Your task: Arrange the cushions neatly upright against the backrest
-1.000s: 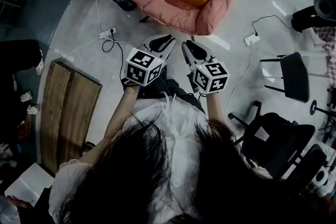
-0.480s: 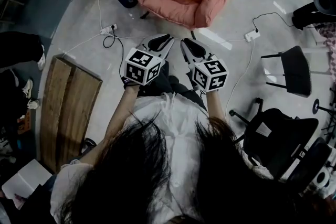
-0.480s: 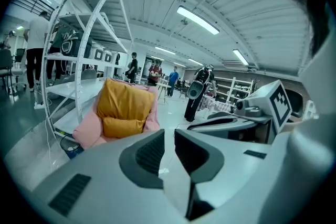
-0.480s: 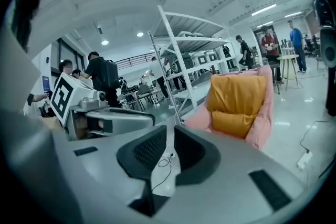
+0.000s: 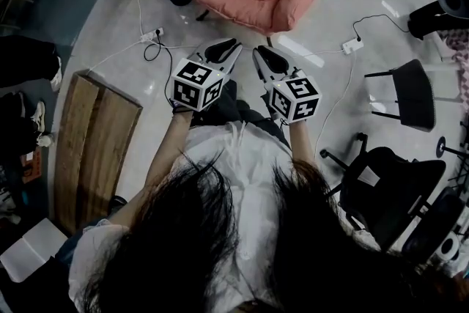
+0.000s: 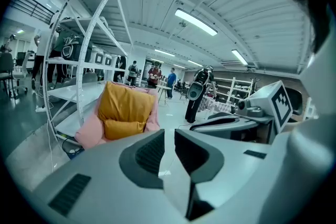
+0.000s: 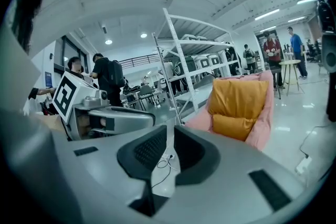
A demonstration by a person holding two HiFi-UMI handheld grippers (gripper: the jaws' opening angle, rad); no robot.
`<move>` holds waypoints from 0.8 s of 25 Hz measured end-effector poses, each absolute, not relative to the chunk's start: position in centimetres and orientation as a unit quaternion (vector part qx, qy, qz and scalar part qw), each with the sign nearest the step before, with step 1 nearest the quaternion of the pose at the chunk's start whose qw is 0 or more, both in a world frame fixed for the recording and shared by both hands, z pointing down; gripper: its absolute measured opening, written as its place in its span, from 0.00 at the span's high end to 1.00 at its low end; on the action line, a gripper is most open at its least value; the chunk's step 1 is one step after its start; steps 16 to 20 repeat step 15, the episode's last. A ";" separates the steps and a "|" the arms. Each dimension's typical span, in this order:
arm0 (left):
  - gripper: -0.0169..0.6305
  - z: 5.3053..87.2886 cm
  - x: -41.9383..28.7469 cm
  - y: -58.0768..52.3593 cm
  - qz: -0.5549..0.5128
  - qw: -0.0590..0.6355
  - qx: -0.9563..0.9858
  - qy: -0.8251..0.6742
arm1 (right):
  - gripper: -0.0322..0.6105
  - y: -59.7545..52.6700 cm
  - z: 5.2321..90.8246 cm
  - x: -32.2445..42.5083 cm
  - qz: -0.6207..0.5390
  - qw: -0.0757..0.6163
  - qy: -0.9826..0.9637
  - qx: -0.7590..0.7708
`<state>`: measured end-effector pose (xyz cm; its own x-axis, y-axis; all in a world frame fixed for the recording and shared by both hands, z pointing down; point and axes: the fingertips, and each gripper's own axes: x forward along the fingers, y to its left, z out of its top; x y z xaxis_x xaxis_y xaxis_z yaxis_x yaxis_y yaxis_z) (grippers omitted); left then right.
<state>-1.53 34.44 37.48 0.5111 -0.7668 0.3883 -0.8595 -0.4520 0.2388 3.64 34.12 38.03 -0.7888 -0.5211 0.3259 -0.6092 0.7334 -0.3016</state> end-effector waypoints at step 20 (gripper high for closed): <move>0.87 37.2 -5.9 33.7 0.088 0.215 0.815 -0.531 | 0.86 34.4 38.6 4.2 0.199 0.112 -0.923 0.309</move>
